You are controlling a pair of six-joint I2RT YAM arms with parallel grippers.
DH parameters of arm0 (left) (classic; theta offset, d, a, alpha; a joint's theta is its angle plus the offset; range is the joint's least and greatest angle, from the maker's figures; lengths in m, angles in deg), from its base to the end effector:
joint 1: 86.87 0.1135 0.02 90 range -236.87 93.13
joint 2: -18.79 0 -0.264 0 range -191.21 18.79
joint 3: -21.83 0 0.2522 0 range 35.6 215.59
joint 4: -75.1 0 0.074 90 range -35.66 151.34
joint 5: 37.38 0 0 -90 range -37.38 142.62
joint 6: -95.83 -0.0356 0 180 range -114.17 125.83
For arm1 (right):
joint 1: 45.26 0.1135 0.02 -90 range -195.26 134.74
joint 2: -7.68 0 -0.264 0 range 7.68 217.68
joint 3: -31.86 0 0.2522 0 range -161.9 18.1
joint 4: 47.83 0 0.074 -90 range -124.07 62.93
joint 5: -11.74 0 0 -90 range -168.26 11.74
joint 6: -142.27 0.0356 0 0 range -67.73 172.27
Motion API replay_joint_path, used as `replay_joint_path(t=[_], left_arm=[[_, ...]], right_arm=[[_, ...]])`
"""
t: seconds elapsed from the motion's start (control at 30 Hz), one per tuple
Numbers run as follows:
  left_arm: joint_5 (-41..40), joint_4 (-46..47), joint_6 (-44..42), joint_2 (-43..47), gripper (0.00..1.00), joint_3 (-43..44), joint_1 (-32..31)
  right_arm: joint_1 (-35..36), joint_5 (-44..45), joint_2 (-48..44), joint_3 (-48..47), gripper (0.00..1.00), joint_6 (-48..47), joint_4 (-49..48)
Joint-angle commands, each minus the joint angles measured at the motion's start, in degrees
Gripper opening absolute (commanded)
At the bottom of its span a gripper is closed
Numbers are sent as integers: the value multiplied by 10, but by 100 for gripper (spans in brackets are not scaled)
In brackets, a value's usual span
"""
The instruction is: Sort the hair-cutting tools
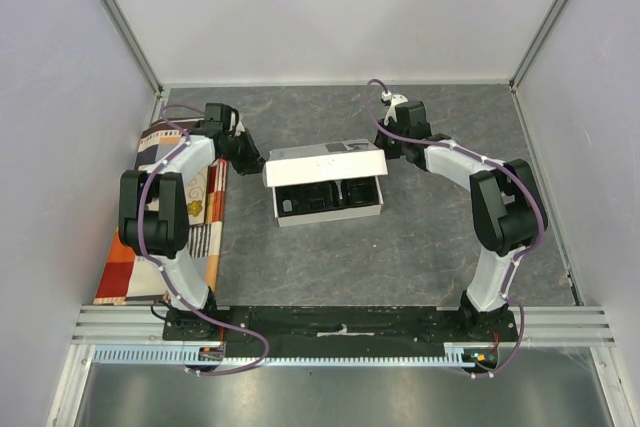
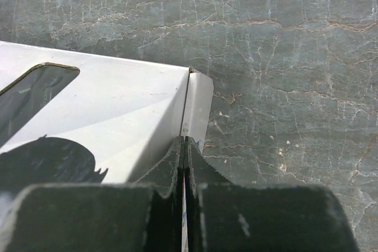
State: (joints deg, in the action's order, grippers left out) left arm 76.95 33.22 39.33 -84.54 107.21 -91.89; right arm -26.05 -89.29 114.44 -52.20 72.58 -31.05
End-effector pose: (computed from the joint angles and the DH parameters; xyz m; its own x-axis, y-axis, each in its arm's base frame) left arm 0.3716 -0.0474 0.2006 -0.8760 -0.4279 -0.2225 -0.2369 0.7836 -0.5744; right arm 0.3876 0.1423 0.1997 -0.7236 0.1087 -0.6816 -0.2253 0.8963 0.3820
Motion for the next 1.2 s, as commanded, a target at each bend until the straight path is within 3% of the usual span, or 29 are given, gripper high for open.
replay_joint_path(t=[0.0,0.2,0.57,0.77,1.17], left_arm=[[-7,17,-16,35,2,-12,-7],[-25,14,-13,57,2,-32,-10],[-119,-47,-48,141,2,34,-33],[-106,-41,-54,144,2,58,-65],[-129,-17,-54,154,2,-13,-114]], right_arm=[[11,-6,-27,15,0,-3,-26],[13,21,-51,34,0,-12,-24],[75,211,-146,8,0,-89,34],[91,191,-182,4,0,-101,30],[122,162,-194,67,0,-82,35]])
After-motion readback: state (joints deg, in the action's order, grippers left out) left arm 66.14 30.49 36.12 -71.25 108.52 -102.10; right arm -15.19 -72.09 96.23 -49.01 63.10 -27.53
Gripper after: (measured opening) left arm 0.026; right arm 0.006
